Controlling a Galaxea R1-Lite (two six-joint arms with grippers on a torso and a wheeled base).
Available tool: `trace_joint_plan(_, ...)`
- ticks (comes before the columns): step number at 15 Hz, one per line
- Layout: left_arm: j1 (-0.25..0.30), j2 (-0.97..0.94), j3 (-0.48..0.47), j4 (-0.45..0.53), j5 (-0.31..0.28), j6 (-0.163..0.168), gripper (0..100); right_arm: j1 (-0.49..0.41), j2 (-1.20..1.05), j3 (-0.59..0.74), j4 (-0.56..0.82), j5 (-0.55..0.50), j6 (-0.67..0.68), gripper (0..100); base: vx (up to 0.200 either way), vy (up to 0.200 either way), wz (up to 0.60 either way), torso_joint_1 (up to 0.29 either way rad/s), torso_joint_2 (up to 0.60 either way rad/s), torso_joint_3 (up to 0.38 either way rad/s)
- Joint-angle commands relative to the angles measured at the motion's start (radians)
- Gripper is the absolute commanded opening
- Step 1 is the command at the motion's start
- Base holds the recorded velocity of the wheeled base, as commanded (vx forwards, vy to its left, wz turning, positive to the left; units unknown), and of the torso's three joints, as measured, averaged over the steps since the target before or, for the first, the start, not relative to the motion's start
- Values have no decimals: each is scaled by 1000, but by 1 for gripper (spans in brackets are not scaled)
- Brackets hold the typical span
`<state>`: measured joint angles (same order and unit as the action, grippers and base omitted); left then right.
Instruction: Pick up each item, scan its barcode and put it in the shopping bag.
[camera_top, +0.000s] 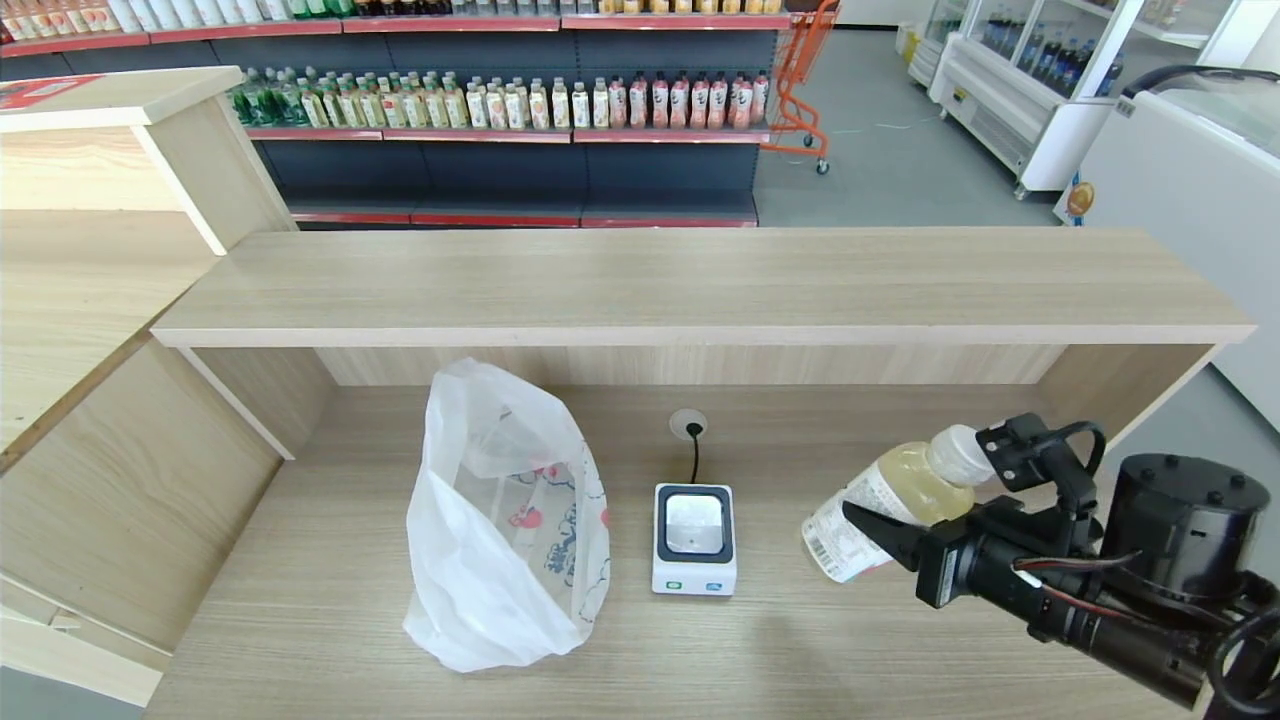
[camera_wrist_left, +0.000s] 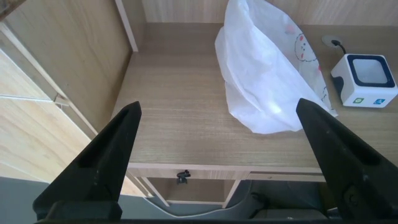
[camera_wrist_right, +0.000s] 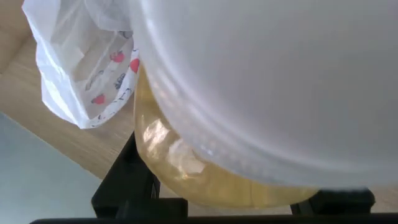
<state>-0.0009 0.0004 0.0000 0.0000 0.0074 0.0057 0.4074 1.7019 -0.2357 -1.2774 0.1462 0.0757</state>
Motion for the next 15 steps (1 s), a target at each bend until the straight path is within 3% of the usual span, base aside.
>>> trace_joint_plan(1, -1, 0, 0, 0, 0, 0, 100, 17, -156, -39, 102, 13, 50, 0, 0, 0, 0, 0, 0, 0)
trace_joint_plan(3, -1, 0, 0, 0, 0, 0, 100, 17, -297, -50, 256, 49, 111, 0, 0, 0, 0, 0, 0, 0)
trace_joint_plan(7, -1, 0, 0, 0, 0, 0, 100, 16, -535, -177, 728, 332, 154, 0, 0, 0, 0, 0, 0, 0)
trace_joint_plan(10, -1, 0, 0, 0, 0, 0, 100, 16, -499, -235, 754, 492, 156, 0, 0, 0, 0, 0, 0, 0)
trace_joint_plan(15, -1, 0, 0, 0, 0, 0, 100, 88, -430, -266, 753, 532, 151, 0, 0, 0, 0, 0, 0, 0)
